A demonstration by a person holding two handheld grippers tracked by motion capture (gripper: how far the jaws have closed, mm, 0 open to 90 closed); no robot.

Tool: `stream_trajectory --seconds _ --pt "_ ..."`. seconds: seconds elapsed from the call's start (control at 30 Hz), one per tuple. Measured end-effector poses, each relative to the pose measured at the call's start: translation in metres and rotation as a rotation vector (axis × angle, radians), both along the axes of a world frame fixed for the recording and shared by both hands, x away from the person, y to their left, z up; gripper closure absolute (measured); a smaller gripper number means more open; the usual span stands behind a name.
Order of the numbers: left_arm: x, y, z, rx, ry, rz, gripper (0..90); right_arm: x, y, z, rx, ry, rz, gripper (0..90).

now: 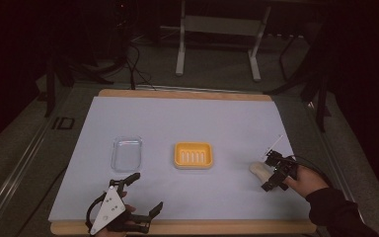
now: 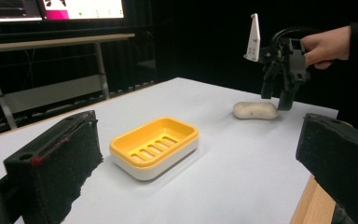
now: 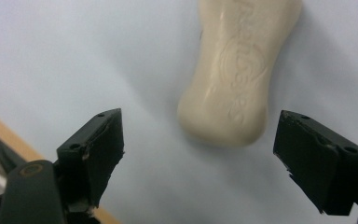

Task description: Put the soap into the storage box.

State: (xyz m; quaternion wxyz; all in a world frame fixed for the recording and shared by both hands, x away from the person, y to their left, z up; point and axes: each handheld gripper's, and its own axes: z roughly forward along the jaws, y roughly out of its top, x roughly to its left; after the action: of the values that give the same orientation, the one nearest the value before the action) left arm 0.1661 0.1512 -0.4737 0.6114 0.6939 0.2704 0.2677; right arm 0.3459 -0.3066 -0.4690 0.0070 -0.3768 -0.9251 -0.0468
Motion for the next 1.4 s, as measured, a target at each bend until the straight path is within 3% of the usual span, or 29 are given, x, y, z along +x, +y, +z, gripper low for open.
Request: stream_trajectory --seconds 0.47,0.6,0.7,0.87,0.97,1.4 --pt "0.000 0.000 0.000 0.001 0.000 -0.004 0.0 0.006 -0.004 -0.006 0.051 -0.060 -0.035 19.9" --pt "0.000 -0.001 0.000 0.004 0.002 -0.006 0.0 0.008 -0.006 -0.006 0.067 -0.097 -0.059 21.8" --pt "0.000 -0.001 0.000 0.004 0.002 -0.006 0.0 0.009 -0.005 -0.006 0.097 -0.106 -0.056 18.9" --pt "0.000 0.000 0.000 0.003 0.002 -0.008 0.0 0.009 -0.002 -0.008 0.096 -0.132 -0.043 19.4" --pt "0.000 -0.001 0.000 0.003 0.002 -0.008 0.0 0.008 -0.002 -0.009 0.113 -0.157 -0.021 24.8" --pt "0.000 -0.001 0.000 0.007 0.000 -0.008 0.0 0.007 -0.007 -0.019 0.169 -0.212 -0.039 38.6"
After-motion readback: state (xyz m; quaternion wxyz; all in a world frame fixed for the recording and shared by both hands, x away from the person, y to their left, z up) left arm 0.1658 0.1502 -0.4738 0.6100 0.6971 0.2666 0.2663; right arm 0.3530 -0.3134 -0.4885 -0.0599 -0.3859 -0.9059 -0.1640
